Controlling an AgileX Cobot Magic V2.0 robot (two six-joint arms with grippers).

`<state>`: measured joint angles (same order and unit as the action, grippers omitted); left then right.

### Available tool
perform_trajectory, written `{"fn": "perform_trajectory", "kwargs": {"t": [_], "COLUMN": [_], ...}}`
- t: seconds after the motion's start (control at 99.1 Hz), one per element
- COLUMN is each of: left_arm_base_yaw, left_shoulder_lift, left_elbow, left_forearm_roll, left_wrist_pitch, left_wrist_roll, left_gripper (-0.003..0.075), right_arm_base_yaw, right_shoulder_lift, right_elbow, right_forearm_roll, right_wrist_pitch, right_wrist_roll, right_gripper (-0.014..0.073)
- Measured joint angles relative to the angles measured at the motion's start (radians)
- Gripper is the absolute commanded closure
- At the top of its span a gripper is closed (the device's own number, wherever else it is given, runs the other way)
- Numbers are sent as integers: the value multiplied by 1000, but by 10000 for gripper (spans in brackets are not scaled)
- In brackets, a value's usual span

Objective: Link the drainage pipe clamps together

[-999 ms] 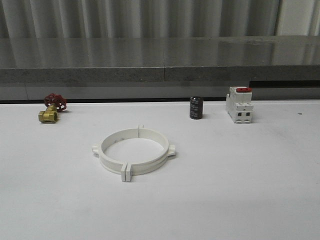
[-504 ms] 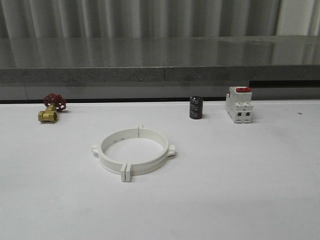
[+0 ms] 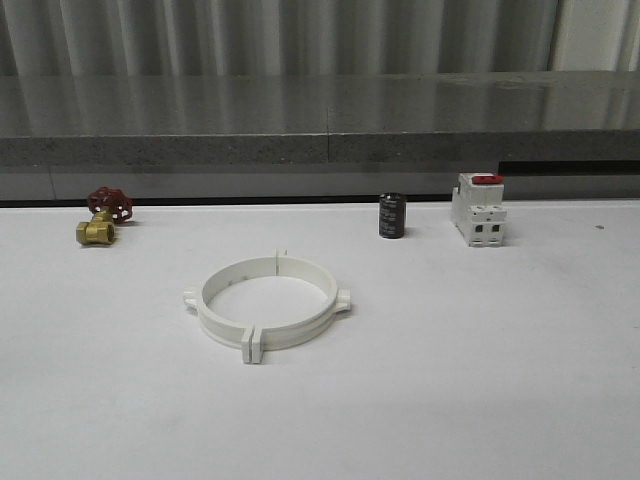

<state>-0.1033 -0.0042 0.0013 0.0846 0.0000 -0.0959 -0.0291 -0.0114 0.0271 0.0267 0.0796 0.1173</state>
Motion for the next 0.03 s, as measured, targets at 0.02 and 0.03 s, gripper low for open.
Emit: {"fn": "perform_trajectory", "kwargs": {"t": [0.02,0.03], "left_arm_base_yaw": [0,0], "left_shoulder_lift": [0,0], "left_elbow": [0,0], "left_forearm_roll": [0,0], "left_wrist_pitch": [0,0], "left_wrist_roll": [0,0], "left_gripper": [741,741], "right_arm_base_yaw": [0,0], "right_shoulder_lift": [0,0], "right_elbow": [0,0], "right_forearm_roll": [0,0], "right_wrist_pitch": [0,0], "right_wrist_roll": [0,0], "right_gripper": [662,662]}}
